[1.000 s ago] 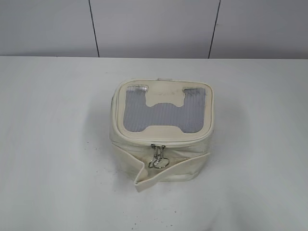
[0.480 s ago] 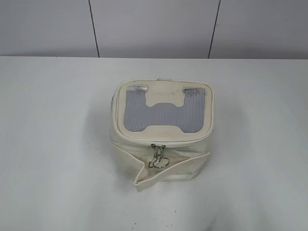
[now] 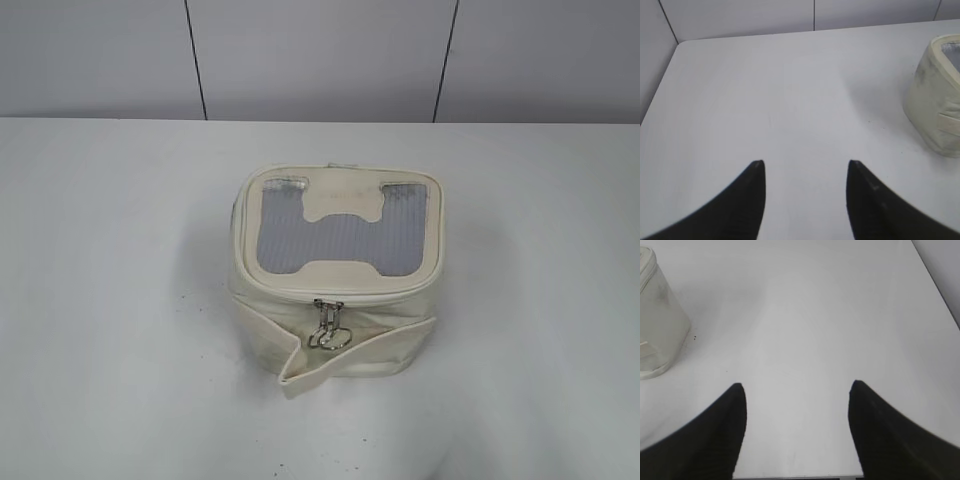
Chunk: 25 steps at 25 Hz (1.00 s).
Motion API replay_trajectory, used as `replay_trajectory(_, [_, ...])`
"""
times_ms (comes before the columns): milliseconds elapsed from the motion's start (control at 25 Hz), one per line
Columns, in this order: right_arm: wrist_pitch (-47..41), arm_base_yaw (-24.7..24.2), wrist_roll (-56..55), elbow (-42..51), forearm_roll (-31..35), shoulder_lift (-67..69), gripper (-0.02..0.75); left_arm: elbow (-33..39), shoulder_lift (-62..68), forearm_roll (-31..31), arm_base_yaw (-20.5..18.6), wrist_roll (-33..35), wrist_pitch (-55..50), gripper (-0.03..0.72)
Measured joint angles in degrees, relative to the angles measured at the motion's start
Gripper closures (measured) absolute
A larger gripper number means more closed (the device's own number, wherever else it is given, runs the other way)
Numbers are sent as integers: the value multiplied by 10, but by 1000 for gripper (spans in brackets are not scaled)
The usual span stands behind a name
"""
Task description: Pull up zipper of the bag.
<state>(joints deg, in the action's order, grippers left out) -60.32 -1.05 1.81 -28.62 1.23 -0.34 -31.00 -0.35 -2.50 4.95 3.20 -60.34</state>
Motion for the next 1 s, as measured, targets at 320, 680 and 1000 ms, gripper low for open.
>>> replay_trajectory(320, [0, 0, 0, 0, 0, -1, 239, 0, 0, 0, -2, 0, 0, 302])
replay_trajectory(680, [2, 0, 0, 0, 0, -1, 239, 0, 0, 0, -16, 0, 0, 321])
replay_trajectory(1000, [2, 21, 0, 0, 0, -1, 239, 0, 0, 0, -25, 0, 0, 353])
